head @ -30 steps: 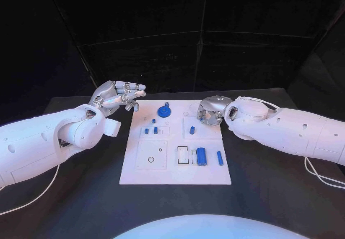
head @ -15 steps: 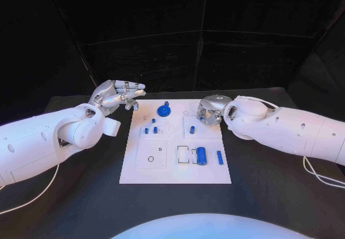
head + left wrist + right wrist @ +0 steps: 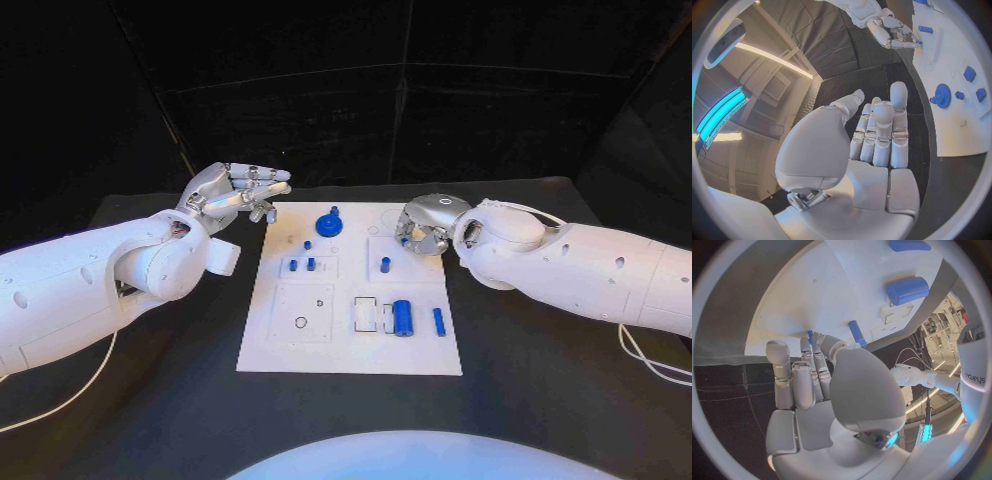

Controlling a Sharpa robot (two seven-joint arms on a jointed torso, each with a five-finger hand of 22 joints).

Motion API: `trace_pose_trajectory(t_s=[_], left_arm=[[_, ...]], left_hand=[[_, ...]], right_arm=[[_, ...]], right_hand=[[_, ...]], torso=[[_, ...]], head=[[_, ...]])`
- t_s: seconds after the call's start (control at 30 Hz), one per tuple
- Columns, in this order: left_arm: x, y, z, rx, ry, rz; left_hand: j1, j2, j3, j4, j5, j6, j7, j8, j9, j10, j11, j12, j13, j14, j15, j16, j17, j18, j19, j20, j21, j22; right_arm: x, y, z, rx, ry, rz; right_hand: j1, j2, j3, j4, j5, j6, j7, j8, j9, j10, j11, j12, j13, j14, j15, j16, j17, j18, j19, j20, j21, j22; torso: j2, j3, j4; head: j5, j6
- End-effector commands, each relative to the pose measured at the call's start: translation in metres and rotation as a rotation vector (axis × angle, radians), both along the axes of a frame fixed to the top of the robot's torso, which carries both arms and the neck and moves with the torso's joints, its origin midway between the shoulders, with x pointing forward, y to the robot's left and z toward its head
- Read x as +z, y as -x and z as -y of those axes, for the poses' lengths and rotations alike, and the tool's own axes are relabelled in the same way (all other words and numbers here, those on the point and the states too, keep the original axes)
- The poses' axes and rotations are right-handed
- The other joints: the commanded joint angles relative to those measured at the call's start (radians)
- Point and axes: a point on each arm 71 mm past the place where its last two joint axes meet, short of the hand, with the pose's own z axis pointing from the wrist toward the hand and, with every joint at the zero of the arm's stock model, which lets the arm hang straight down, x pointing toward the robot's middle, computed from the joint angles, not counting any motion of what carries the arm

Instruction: Assemble the parts on the task board

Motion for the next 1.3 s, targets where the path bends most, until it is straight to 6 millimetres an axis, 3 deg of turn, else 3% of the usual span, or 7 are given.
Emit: trace_pose_trajectory(t_s=[0.03,0.5,0.9,1.3], left_arm=[[0.001,0.0,0.001,-0.009,0.01,0.002],[0.001,0.001,-0.001,-0.008,0.009,0.0],[0.001,0.0,-0.001,-0.008,0.01,0.003],[0.001,-0.001,0.002,-0.011,0.012,0.004]], left_hand=[[-0.001,0.007,-0.006,0.0,-0.002,-0.003,0.005,-0.004,-0.001,-0.006,0.002,0.004,0.001,-0.007,0.0,-0.006,-0.001,0.012,-0.005,0.003,-0.005,-0.001],[0.002,0.007,-0.007,-0.001,-0.002,-0.004,0.006,-0.004,-0.001,-0.008,0.003,0.005,0.001,-0.009,0.001,-0.009,-0.006,0.012,-0.005,0.004,-0.006,-0.002],[0.002,0.007,-0.007,-0.001,-0.002,-0.004,0.006,-0.004,-0.001,-0.008,0.003,0.005,0.001,-0.009,0.001,-0.009,-0.006,0.012,-0.005,0.004,-0.006,-0.002],[0.002,0.007,-0.007,-0.001,-0.002,-0.004,0.006,-0.004,-0.001,-0.008,0.003,0.005,0.001,-0.009,0.001,-0.009,-0.006,0.012,-0.005,0.004,-0.006,-0.002]], right_arm=[[0.009,0.002,-0.003,0.016,-0.056,0.066],[0.018,0.015,0.002,0.023,-0.094,0.081],[0.039,0.044,-0.033,0.132,-0.231,0.077],[0.042,0.052,-0.071,0.225,-0.288,0.069]], right_hand=[[-0.006,0.004,0.008,0.0,0.002,0.007,-0.001,-0.005,0.0,0.008,-0.002,-0.006,-0.002,0.055,-0.006,0.008,0.015,-0.009,0.005,-0.001,0.007,0.003],[-0.012,0.004,0.011,-0.002,-0.002,0.01,-0.001,-0.005,0.0,0.011,-0.002,-0.009,-0.004,0.055,-0.006,0.009,0.016,-0.01,0.007,0.0,0.012,0.009],[-0.012,0.004,0.013,-0.003,-0.002,0.012,-0.002,-0.006,0.0,0.011,-0.002,-0.01,-0.004,0.056,-0.006,0.012,0.021,-0.01,0.008,0.0,0.015,0.013],[-0.013,0.004,0.016,-0.005,-0.001,0.012,-0.001,-0.006,-0.001,0.012,-0.002,-0.011,-0.006,0.057,-0.006,0.015,0.023,-0.01,0.008,0.0,0.016,0.014]], torso=[[0.0,-0.0001,0.0007],[-0.001,-0.0009,0.0003],[0.002,-0.0003,0.0026],[0.003,-0.0011,0.0018]], head=[[0.0,0.002],[0.007,0.006],[0.027,0.009],[0.08,-0.004]])
